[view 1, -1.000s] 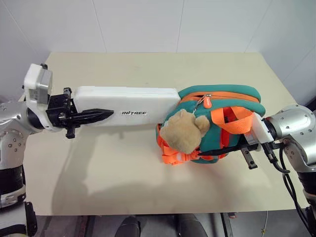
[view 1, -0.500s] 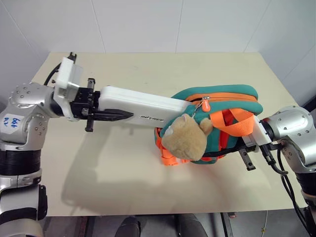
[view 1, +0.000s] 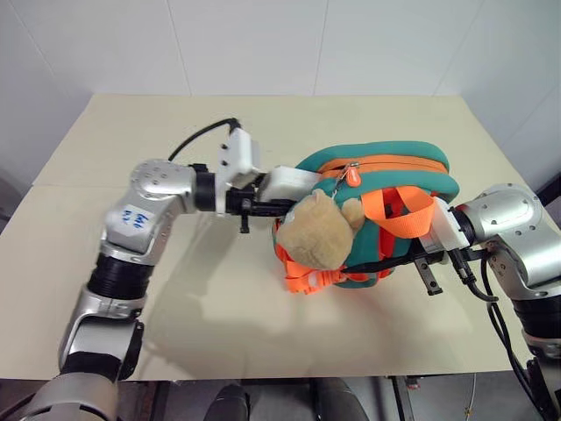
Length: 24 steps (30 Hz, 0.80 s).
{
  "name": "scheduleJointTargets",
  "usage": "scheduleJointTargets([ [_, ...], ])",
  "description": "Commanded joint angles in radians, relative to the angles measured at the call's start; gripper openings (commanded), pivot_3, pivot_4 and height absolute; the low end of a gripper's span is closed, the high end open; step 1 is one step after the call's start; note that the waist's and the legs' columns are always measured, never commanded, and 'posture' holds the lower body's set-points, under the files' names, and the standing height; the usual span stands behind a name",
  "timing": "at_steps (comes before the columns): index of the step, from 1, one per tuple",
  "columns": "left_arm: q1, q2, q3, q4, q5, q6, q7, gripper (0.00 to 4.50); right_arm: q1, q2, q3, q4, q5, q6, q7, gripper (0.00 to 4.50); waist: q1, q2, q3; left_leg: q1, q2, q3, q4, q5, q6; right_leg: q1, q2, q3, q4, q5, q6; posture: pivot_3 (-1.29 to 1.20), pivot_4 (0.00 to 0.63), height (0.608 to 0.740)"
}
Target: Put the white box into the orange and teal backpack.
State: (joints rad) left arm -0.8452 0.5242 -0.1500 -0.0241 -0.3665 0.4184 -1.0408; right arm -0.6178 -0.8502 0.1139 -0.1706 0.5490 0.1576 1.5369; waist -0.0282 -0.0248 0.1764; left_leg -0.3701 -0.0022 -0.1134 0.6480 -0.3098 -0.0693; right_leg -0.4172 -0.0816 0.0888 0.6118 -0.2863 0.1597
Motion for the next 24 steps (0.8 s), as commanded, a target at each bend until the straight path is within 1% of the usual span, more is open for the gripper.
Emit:
scheduleJointTargets([
  [1, -0.048, -0.048, -0.006, 0.006, 0.031, 0.037, 0.084, 1.27, -0.018, 0.004, -0.002, -0.009, -0.002, -0.008, 0.036, 0.49, 0.002, 0.0, 0.0, 0.0, 0.0, 0.0, 0.0, 0.0, 0.0, 0.0, 0.0, 0.0, 0.0, 0.0, 0.0, 0.0, 0.15, 0.74],
  [7, -0.097, -0.114, -0.01, 0.06, 0.051, 0.193, 0.187, 1.27, -0.025, 0.012, 0.003, -0.006, -0.008, -0.008, 0.028, 0.49, 0.002, 0.0, 0.0, 0.0, 0.0, 0.0, 0.001, -0.001, 0.001, 0.001, 0.0, 0.0, 0.0, 0.0, 0.0, 0.0, 0.15, 0.74],
  [11, -0.112, -0.139, -0.024, 0.056, 0.053, 0.24, 0.196, 1.27, -0.028, 0.019, 0.004, -0.006, -0.013, -0.007, 0.024, 0.49, 0.002, 0.0, 0.0, 0.001, 0.0, 0.0, 0.001, -0.001, 0.001, 0.001, 0.0, 0.0, 0.0, 0.0, 0.0, 0.0, 0.15, 0.74],
  [17, -0.133, -0.139, -0.047, 0.05, 0.056, 0.269, 0.171, 1.27, -0.03, 0.03, 0.001, -0.006, -0.021, -0.005, 0.021, 0.49, 0.002, 0.0, 0.0, 0.001, 0.0, 0.0, 0.001, 0.0, 0.001, 0.002, 0.0, 0.0, -0.001, 0.0, 0.0, 0.0, 0.15, 0.74],
  [19, -0.147, -0.139, -0.031, 0.051, 0.059, 0.268, 0.186, 2.01, -0.028, 0.031, 0.0, -0.009, -0.023, -0.004, 0.018, 0.49, 0.002, 0.0, 0.0, 0.001, 0.0, 0.0, 0.0, 0.0, 0.001, 0.002, 0.0, 0.0, -0.001, 0.0, 0.0, 0.0, 0.15, 0.74],
  [24, -0.178, -0.09, -0.015, 0.025, 0.042, 0.284, 0.145, 3.41, -0.021, 0.029, -0.003, -0.019, -0.023, -0.001, 0.013, 0.49, 0.001, 0.001, 0.0, 0.001, 0.0, -0.001, 0.0, 0.0, 0.001, 0.002, 0.0, 0.0, -0.001, 0.0, 0.001, 0.0, 0.15, 0.74],
])
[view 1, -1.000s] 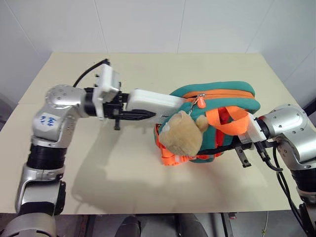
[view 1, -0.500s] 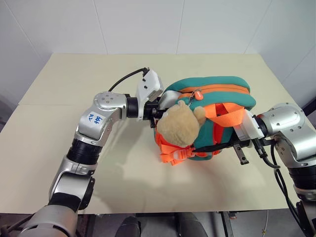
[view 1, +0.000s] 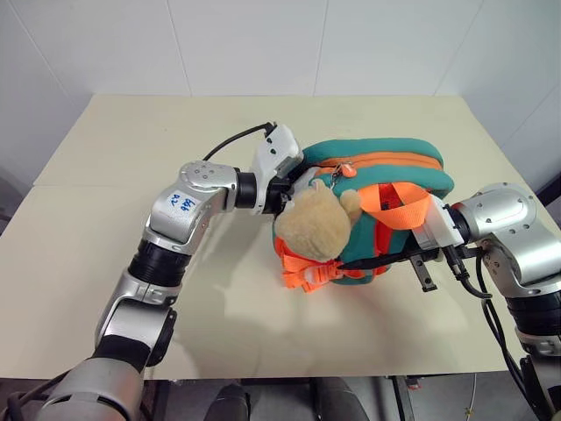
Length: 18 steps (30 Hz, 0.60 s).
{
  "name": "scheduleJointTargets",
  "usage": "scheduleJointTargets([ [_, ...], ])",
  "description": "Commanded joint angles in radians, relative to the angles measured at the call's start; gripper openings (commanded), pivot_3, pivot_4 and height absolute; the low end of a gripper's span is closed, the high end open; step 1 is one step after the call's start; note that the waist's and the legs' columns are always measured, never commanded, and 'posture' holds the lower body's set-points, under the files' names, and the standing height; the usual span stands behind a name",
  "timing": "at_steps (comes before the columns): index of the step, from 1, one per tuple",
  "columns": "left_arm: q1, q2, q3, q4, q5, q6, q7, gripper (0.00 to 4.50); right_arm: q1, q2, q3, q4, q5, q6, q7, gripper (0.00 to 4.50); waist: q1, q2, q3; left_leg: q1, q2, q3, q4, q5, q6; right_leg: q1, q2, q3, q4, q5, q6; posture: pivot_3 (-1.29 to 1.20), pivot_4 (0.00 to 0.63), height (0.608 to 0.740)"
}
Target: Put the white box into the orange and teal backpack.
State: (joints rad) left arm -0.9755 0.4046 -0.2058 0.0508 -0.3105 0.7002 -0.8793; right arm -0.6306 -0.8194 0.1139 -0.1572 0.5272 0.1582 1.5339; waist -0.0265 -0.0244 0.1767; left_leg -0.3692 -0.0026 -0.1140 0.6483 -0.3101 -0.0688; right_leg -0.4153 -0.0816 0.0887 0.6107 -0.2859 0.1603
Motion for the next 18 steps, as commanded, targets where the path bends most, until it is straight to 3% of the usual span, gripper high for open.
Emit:
scheduleJointTargets([
  [1, -0.051, 0.04, 0.041, -0.057, -0.017, 0.002, -0.026, 3.75, -0.007, -0.002, -0.004, -0.033, -0.002, -0.003, 0.015, 0.49, -0.001, 0.0, 0.0, 0.0, 0.0, 0.0, 0.0, 0.0, 0.0, 0.0, 0.0, 0.0, 0.0, 0.0, 0.0, 0.0, 0.15, 0.74],
  [4, -0.054, 0.077, 0.039, -0.089, -0.024, 0.012, -0.059, 4.5, -0.002, -0.002, -0.004, -0.036, -0.003, -0.005, 0.013, 0.49, 0.0, 0.001, 0.001, 0.0, 0.0, 0.0, -0.001, 0.0, -0.001, 0.0, 0.0, 0.0, 0.0, 0.0, 0.0, 0.0, 0.15, 0.74],
  [18, -0.061, 0.231, 0.092, -0.124, -0.046, 0.022, -0.136, 4.5, 0.014, -0.005, -0.007, -0.053, -0.009, -0.008, 0.006, 0.49, 0.0, 0.001, 0.001, 0.0, 0.0, 0.0, 0.0, 0.0, -0.001, 0.0, 0.0, 0.0, -0.001, 0.0, 0.0, 0.0, 0.15, 0.74],
])
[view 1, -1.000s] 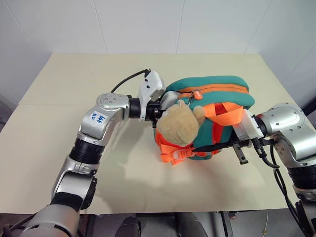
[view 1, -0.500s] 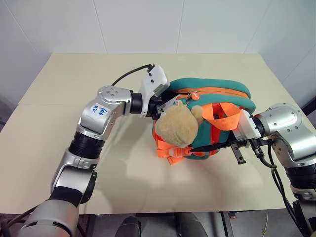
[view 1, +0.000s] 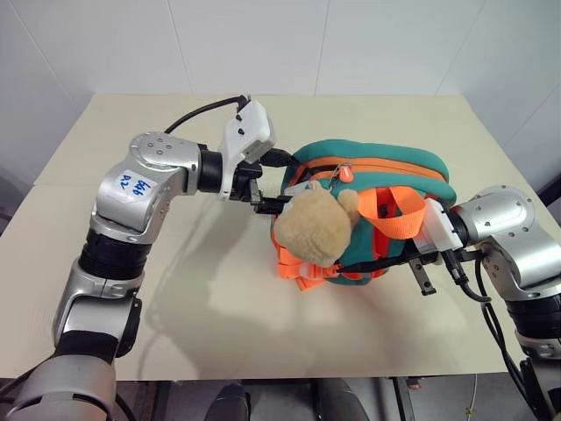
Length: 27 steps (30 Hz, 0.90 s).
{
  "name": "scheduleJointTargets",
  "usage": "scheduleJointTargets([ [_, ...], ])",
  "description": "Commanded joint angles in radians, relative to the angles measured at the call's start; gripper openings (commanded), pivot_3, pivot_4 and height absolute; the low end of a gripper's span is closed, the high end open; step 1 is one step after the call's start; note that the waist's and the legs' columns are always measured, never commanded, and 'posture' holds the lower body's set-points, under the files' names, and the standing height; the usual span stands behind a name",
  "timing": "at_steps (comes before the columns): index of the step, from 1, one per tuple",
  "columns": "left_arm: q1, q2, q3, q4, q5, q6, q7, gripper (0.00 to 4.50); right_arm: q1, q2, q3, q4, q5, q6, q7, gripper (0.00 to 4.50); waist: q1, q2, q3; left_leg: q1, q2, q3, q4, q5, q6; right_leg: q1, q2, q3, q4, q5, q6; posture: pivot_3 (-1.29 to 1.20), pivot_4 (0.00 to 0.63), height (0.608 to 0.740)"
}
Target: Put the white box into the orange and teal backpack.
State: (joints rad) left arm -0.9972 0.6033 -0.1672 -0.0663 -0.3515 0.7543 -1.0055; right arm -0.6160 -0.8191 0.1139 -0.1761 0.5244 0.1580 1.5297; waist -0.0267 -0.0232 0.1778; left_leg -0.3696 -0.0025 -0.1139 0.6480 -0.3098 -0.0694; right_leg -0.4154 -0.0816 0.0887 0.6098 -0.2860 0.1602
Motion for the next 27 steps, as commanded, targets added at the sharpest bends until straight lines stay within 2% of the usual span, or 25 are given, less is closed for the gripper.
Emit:
scheduleJointTargets([
  [1, -0.044, 0.043, 0.062, 0.001, -0.006, -0.033, -0.012, 4.5, -0.001, -0.005, -0.007, -0.033, -0.007, -0.008, 0.009, 0.49, 0.0, 0.0, 0.0, 0.0, 0.0, 0.0, 0.0, 0.0, 0.0, 0.0, 0.0, 0.0, 0.0, 0.0, 0.0, 0.0, 0.15, 0.74],
  [12, -0.052, 0.154, 0.274, -0.005, -0.161, 0.049, -0.03, 4.5, 0.003, -0.011, -0.014, -0.038, -0.009, 0.0, 0.008, 0.49, -0.001, 0.001, 0.0, 0.0, 0.0, 0.0, 0.0, 0.0, 0.0, 0.0, 0.0, 0.0, 0.0, 0.0, 0.0, 0.0, 0.15, 0.74],
  [16, -0.034, 0.112, 0.368, -0.082, -0.309, 0.163, 0.027, 4.5, -0.004, -0.005, -0.008, -0.025, -0.017, 0.001, 0.006, 0.49, -0.001, 0.001, 0.0, 0.0, 0.0, 0.0, 0.0, 0.0, 0.0, 0.0, 0.0, 0.0, 0.0, 0.0, 0.0, 0.0, 0.15, 0.74],
  [22, 0.056, 0.038, 0.401, -0.286, -0.535, 0.341, 0.127, 4.5, -0.014, 0.01, 0.002, -0.005, -0.029, 0.0, 0.0, 0.49, -0.001, 0.001, 0.001, 0.0, 0.0, -0.001, 0.001, 0.0, 0.0, 0.001, 0.0, 0.0, 0.001, 0.0, 0.0, 0.0, 0.15, 0.74],
  [27, 0.093, 0.052, 0.399, -0.345, -0.606, 0.378, 0.179, 4.5, -0.015, 0.022, 0.005, 0.0, -0.04, 0.006, -0.009, 0.49, -0.004, 0.001, 0.001, 0.002, 0.0, -0.001, 0.0, 0.0, 0.0, 0.001, 0.0, 0.0, 0.001, 0.0, 0.0, 0.0, 0.15, 0.74],
])
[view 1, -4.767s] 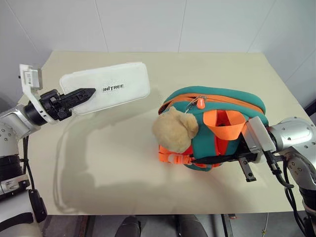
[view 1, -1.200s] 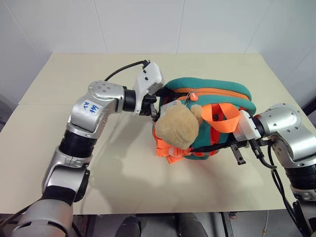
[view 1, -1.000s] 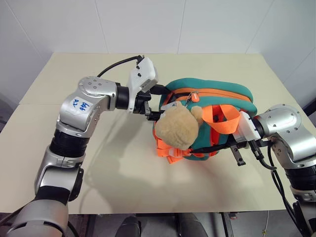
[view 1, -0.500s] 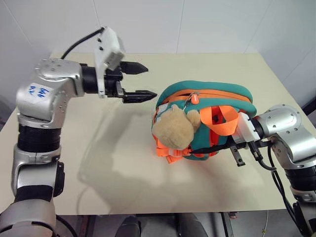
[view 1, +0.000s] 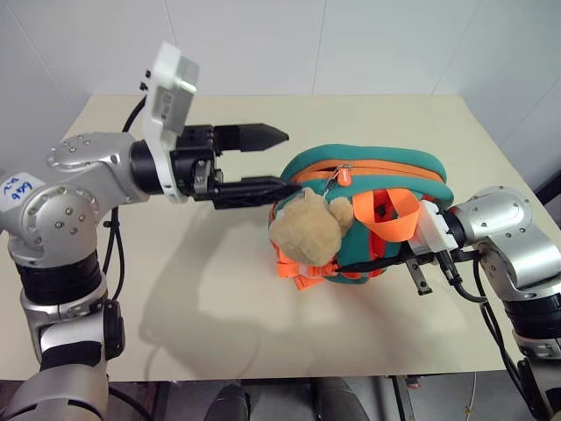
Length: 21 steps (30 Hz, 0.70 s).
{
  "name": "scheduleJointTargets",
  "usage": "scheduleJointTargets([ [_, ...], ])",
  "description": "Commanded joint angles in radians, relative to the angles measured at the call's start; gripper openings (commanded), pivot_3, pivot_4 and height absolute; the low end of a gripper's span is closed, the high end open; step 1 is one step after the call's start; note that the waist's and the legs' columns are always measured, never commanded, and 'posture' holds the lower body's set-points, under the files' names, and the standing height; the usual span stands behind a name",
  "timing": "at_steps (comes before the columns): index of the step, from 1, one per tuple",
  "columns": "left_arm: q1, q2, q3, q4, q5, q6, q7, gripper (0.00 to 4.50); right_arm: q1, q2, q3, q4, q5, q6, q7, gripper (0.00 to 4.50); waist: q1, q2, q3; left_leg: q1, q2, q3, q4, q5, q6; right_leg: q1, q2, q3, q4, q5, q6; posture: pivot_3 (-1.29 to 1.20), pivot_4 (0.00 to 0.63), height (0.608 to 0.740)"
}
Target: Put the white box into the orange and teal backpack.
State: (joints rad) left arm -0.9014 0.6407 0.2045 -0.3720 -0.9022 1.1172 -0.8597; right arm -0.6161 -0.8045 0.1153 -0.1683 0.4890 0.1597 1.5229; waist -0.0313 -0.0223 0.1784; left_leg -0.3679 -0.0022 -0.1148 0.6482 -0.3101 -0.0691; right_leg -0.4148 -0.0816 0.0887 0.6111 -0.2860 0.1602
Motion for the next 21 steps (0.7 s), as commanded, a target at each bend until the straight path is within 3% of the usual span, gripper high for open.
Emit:
scheduleJointTargets([
  [1, -0.006, 0.012, 0.04, -0.046, -0.09, 0.027, 0.043, 4.5, -0.015, 0.01, 0.004, -0.009, -0.006, 0.006, -0.006, 0.49, 0.003, 0.0, 0.0, 0.0, 0.0, 0.0, 0.0, 0.0, 0.0, 0.0, 0.0, 0.0, 0.0, 0.0, 0.0, 0.0, 0.15, 0.74],
  [10, 0.012, 0.071, 0.043, -0.095, -0.307, 0.108, 0.107, 4.5, -0.019, 0.031, 0.007, -0.003, -0.02, 0.011, -0.017, 0.49, 0.002, 0.0, 0.0, 0.0, 0.0, 0.0, 0.0, 0.0, 0.0, 0.001, 0.0, 0.0, -0.001, 0.0, 0.0, 0.0, 0.15, 0.74],
  [15, 0.048, 0.155, -0.063, -0.129, -0.195, 0.072, 0.102, 4.5, -0.02, 0.038, 0.007, -0.003, -0.023, 0.012, -0.021, 0.49, 0.002, 0.0, 0.0, 0.0, 0.0, 0.0, 0.0, 0.0, -0.001, 0.001, 0.0, 0.0, -0.001, 0.0, 0.0, 0.0, 0.15, 0.74],
  [21, 0.064, 0.181, -0.15, -0.142, -0.114, 0.015, 0.077, 4.5, -0.018, 0.04, 0.008, -0.006, -0.023, 0.013, -0.028, 0.49, 0.003, 0.0, 0.0, 0.001, 0.0, 0.0, 0.0, 0.0, 0.0, 0.001, 0.0, 0.0, -0.004, 0.0, 0.0, 0.0, 0.15, 0.74],
])
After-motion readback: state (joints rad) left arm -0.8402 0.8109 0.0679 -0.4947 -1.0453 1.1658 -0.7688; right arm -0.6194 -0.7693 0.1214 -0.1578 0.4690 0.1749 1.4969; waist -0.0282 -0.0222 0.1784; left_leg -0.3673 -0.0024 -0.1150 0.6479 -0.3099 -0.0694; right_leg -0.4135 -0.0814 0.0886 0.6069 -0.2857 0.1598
